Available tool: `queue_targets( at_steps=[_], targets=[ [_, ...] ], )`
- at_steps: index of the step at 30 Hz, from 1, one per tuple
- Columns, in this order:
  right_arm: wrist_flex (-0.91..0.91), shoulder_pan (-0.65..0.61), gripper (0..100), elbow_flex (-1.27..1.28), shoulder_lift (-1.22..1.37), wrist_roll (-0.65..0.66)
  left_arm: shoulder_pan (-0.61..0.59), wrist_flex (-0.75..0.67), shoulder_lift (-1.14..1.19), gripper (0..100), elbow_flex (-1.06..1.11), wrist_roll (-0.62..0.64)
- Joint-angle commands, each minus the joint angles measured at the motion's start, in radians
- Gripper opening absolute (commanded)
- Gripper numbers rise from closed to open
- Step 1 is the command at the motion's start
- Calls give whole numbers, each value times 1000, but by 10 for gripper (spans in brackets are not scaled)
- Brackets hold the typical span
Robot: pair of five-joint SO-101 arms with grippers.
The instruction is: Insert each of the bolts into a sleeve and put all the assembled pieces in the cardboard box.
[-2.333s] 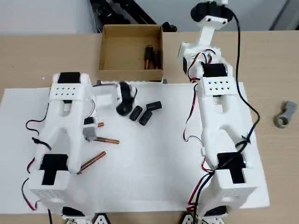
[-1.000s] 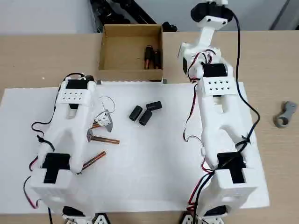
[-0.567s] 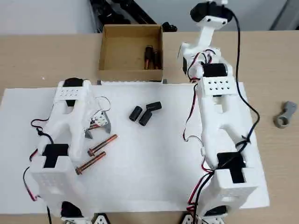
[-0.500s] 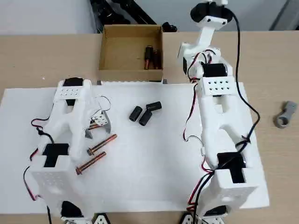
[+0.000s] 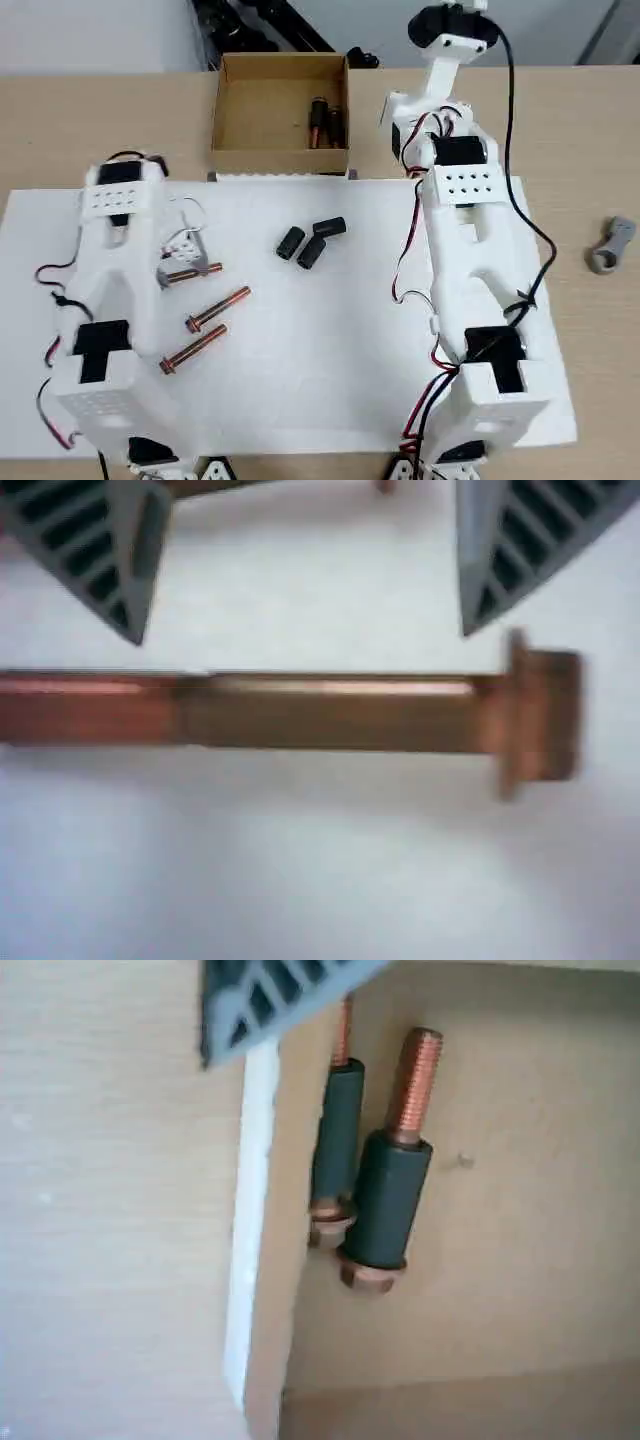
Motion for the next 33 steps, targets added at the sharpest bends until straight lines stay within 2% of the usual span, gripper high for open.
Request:
queue_targets(
  at_steps=[1,6,11,16,23,33],
  targets=[
    [4,4,172,-38,-67,-12,-29,11,-52,188,-12,-9],
    [4,2,172,-38,-67,-14,-21,5,-52,186,-12,-5],
    [4,2,172,-38,-67,-14,-29,2,18,112,-12,-3],
    [5,2,172,-34,-67,-14,-40,-69,103,101,-12,-5],
    [-1,2,172,21,-68,-14,-48,-146,109,101,-13,-17],
    [-5,2,172,21,-68,-14,-43,-242,109,101,-18,-161]
  ],
)
